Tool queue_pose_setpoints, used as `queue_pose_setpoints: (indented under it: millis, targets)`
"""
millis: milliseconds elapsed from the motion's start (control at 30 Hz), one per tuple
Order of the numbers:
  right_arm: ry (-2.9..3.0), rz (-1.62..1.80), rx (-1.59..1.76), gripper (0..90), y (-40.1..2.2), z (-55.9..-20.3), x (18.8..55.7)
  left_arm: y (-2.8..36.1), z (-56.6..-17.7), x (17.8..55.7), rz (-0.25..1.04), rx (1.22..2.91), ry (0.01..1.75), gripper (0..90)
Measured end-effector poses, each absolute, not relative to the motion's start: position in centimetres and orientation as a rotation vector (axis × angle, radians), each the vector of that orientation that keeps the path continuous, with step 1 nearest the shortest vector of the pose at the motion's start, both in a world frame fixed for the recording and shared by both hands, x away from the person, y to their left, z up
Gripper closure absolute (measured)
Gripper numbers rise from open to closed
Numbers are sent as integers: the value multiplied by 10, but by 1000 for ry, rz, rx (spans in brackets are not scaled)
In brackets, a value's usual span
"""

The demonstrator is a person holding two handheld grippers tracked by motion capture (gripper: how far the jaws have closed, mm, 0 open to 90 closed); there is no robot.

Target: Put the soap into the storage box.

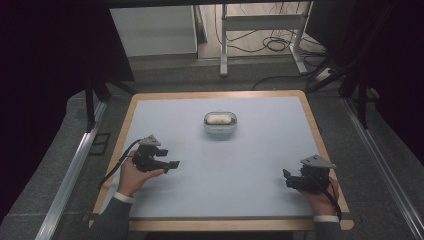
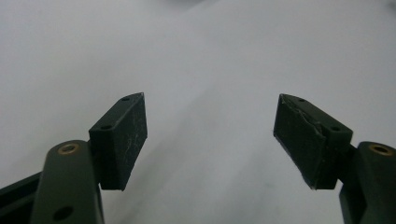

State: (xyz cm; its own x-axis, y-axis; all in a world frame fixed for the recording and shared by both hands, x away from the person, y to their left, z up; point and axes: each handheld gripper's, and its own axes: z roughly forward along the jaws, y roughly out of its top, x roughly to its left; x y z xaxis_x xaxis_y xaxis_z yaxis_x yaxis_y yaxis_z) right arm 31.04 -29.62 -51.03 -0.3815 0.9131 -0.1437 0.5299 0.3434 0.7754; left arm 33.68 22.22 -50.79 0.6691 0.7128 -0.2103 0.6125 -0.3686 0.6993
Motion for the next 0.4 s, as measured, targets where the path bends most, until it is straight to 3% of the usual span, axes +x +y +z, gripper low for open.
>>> queue_pose_setpoints:
  millis: [400]
  targets:
    - [2023,903,1239,67,-295,-506,308,239,-518,329,161,2042,1081,288]
